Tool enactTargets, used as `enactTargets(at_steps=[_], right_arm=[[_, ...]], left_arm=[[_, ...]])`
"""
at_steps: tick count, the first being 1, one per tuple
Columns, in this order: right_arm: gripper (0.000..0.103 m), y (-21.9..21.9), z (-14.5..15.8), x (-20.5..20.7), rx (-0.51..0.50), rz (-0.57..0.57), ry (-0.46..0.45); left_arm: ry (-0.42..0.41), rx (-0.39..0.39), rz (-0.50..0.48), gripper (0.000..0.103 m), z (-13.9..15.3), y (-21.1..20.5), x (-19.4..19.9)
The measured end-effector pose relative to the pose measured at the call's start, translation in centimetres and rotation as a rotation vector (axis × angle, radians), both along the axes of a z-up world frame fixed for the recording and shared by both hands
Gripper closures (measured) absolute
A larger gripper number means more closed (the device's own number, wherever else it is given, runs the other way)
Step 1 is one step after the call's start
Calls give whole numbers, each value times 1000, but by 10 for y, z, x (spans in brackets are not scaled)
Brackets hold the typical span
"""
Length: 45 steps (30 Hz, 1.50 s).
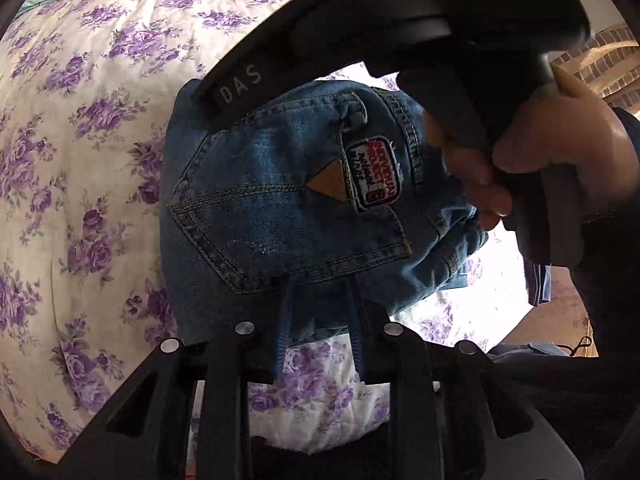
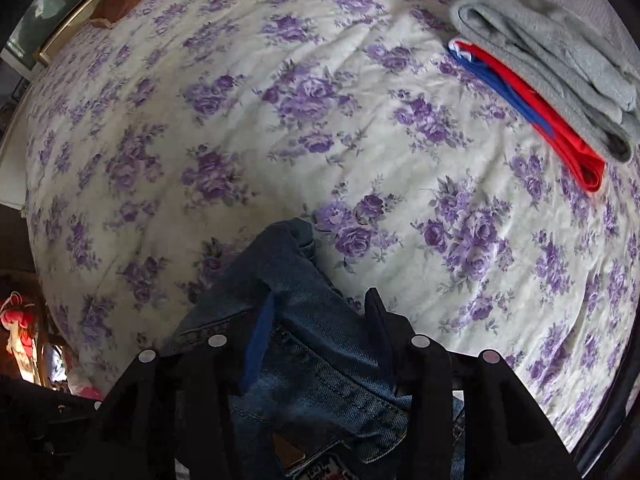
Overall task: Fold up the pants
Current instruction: 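Grasp the folded jeans bundle with the right tool and lift it, then carry the jeans bundle with the right tool onto the grey clothes stack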
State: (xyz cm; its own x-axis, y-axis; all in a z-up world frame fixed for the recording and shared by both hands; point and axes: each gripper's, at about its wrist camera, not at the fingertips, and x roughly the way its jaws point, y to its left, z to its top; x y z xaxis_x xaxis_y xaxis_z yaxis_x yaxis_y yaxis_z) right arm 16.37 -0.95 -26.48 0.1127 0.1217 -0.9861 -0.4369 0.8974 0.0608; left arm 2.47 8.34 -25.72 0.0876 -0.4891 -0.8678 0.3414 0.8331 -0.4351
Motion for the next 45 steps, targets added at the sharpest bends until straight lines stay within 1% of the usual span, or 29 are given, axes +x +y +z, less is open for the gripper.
enactTargets(at_steps=[3, 4, 6, 7, 8, 10, 11, 12, 14, 15, 17, 20, 21, 23, 24, 25, 28, 31, 32, 33, 34, 36, 38, 39, 42, 45], right_arm=[[50, -5, 3, -1, 25, -22, 8], [50, -7, 8, -3, 36, -21, 3], [51, -17, 29, -8, 66, -41, -8], [50, -27, 44, -11, 88, -65, -30], [48, -39, 60, -16, 121, -87, -58], [41, -66, 90, -29, 170, -126, -117], [37, -81, 101, -36, 179, -149, -142], [32, -95, 109, -44, 181, -175, -159], [29, -127, 114, -61, 186, -238, -164], [29, -145, 113, -71, 194, -279, -156], [29, -172, 99, -93, 218, -370, -117], [29, -201, 75, -128, 282, -507, -42], [29, -207, 67, -140, 320, -545, -15], [29, -213, 54, -156, 428, -600, 34], [29, -212, 50, -160, 474, -611, 46], [29, -212, 47, -164, 498, -617, 49], [29, -207, 31, -163, 518, -638, 52], [29, -206, 8, -158, 537, -662, 100], [27, -205, 0, -158, 545, -668, 116], [21, -206, -7, -158, 562, -677, 138], [19, -205, -14, -158, 581, -680, 169], [16, -205, -29, -158, 627, -701, 215], [16, -203, -42, -159, 682, -718, 248], [21, -203, -45, -160, 702, -730, 243], [35, -206, -47, -162, 717, -745, 238], [37, -206, -47, -161, 716, -748, 239]], left_arm=[[14, -14, 2, 79, 1, 2, 1], [16, -12, -2, 79, 3, 2, 1], [1, 1, -20, 78, 12, 1, -3], [-17, 19, -16, 73, 18, 4, -3], [-38, 37, -2, 54, 24, 9, -4], [-86, 68, 49, 36, 35, 22, -3], [-101, 91, 74, 36, 39, 28, -1], [-97, 108, 90, 36, 39, 34, 3], [-56, 106, 130, 36, 31, 46, 14], [-26, 98, 150, 36, 25, 52, 19], [44, 63, 178, 36, 10, 60, 28], [125, 9, 187, 36, -8, 60, 35], [144, 2, 184, 36, -13, 57, 35], [178, -12, 178, 36, -21, 54, 38], [191, -19, 175, 36, -24, 54, 38], [202, -26, 174, 36, -25, 53, 40], [220, -21, 165, 36, -26, 49, 43], [220, -3, 146, 35, -25, 42, 47], [219, 3, 141, 35, -24, 41, 47], [218, 7, 137, 35, -24, 39, 47], [218, 8, 134, 35, -24, 39, 46], [228, 3, 133, 34, -26, 40, 46], [250, -13, 137, 31, -31, 40, 47], [262, -24, 140, 29, -35, 39, 48], [303, -65, 147, 25, -44, 38, 53], [325, -80, 145, 20, -51, 32, 60]])
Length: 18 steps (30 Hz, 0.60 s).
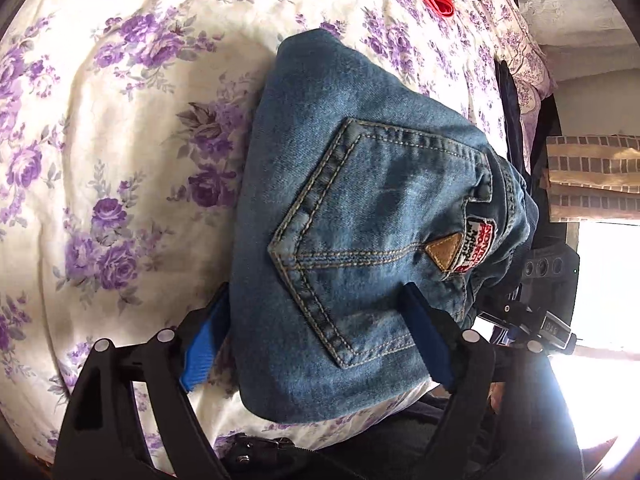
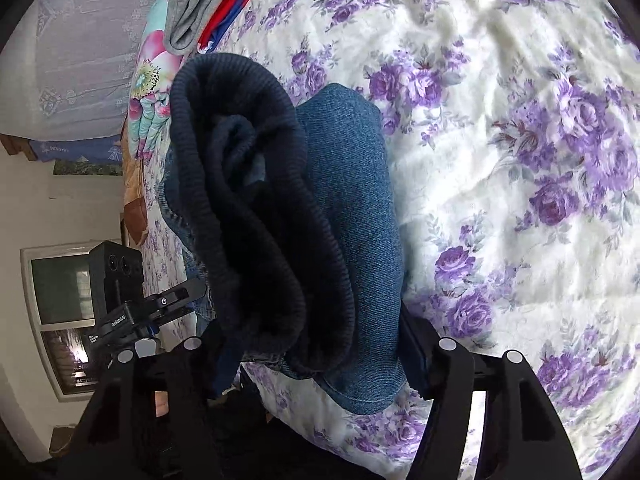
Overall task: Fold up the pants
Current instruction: 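Carry the jeans bundle with the right tool onto the grey clothes stack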
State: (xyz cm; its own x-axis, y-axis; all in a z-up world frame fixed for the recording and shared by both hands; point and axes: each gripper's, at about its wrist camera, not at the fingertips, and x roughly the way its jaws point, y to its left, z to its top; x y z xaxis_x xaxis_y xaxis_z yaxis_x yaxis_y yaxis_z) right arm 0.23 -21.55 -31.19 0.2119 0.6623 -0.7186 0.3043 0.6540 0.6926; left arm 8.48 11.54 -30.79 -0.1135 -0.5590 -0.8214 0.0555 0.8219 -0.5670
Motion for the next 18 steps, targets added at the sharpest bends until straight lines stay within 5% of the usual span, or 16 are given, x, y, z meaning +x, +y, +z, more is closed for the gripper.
enactTargets(at_steps=[4, 11, 18], right_arm=[[35, -2, -1, 0, 5, 1, 4], [48, 16, 33, -2, -172, 79, -106], [52, 27, 76, 16, -286, 119, -216]], left_arm=[[13, -6, -6, 16, -5, -14, 8], [-125, 10, -23, 56, 35, -11, -3], [-225, 53, -40, 61, 73, -14, 3]])
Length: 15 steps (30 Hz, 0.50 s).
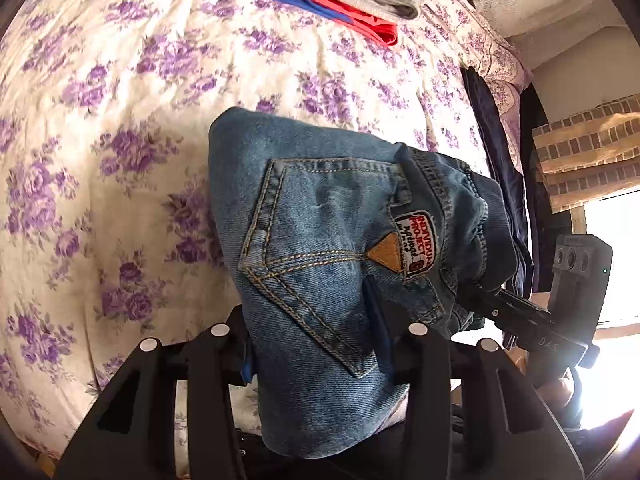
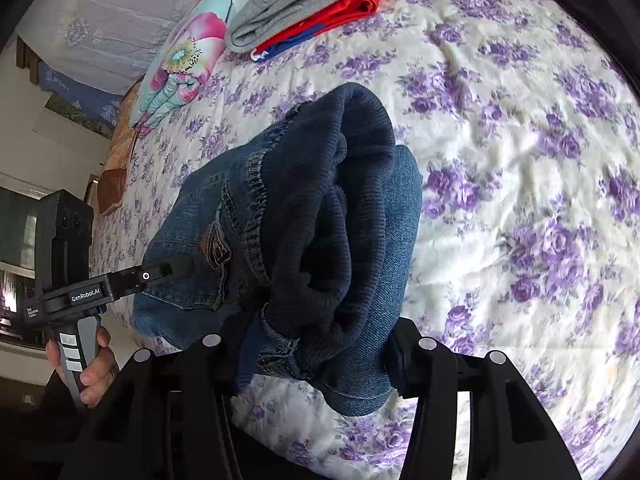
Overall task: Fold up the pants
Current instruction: 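Carry the jeans bundle with the right tool onto the grey clothes stack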
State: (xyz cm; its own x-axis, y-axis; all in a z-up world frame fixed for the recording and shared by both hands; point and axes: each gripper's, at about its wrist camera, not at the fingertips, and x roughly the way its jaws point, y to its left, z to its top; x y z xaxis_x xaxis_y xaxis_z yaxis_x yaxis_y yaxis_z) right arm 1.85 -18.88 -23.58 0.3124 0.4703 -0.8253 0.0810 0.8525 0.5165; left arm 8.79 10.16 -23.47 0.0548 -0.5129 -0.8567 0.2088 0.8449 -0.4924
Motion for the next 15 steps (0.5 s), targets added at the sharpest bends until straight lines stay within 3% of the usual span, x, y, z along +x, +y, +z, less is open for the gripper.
enactTargets(at_steps=[6, 11, 15], right_arm=[[52, -11, 62, 82, 48, -3, -96], [52, -29, 142, 207, -20, -21, -260], [52, -46, 172, 294, -52, -61, -306]], left_arm=[[-164, -12, -12, 61, 75, -5, 66], [-293, -37, -18, 60, 147, -31, 197], [-348, -24, -13, 57, 177, -55, 297]])
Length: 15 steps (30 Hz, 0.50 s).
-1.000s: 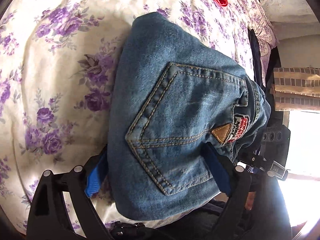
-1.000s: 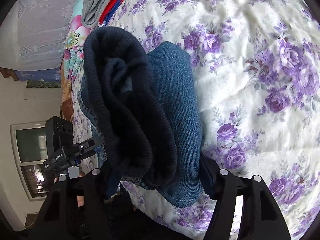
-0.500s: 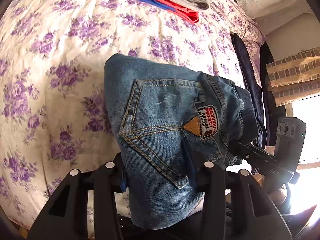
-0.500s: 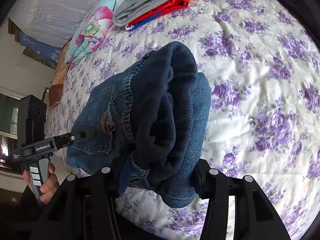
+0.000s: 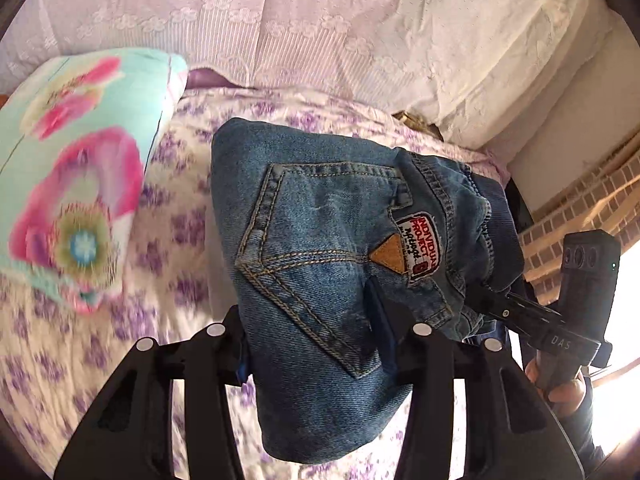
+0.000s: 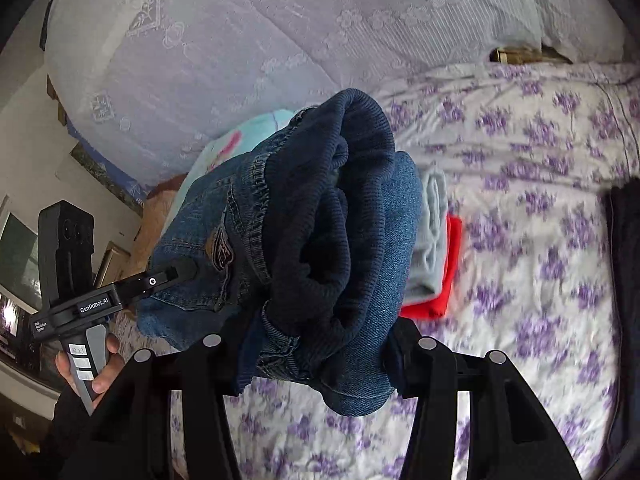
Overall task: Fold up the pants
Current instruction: 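Carry the jeans bundle with the right tool onto the grey clothes stack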
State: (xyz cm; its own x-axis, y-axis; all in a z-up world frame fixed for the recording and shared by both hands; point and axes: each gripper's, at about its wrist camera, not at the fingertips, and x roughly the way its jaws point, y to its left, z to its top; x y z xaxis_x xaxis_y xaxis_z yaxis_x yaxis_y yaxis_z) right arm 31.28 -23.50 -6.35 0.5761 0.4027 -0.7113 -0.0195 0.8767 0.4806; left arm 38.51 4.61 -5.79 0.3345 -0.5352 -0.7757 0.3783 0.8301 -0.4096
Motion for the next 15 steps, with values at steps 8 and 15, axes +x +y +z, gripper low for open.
enactTargets(at_steps=[8, 15], right_arm=[[51, -13, -80, 75, -31, -54, 122], [27, -6, -109, 74, -45, -46, 101]], left_arm=[[123, 31, -6, 52, -93, -28, 104], [126, 55, 93, 19, -157, -19, 106]])
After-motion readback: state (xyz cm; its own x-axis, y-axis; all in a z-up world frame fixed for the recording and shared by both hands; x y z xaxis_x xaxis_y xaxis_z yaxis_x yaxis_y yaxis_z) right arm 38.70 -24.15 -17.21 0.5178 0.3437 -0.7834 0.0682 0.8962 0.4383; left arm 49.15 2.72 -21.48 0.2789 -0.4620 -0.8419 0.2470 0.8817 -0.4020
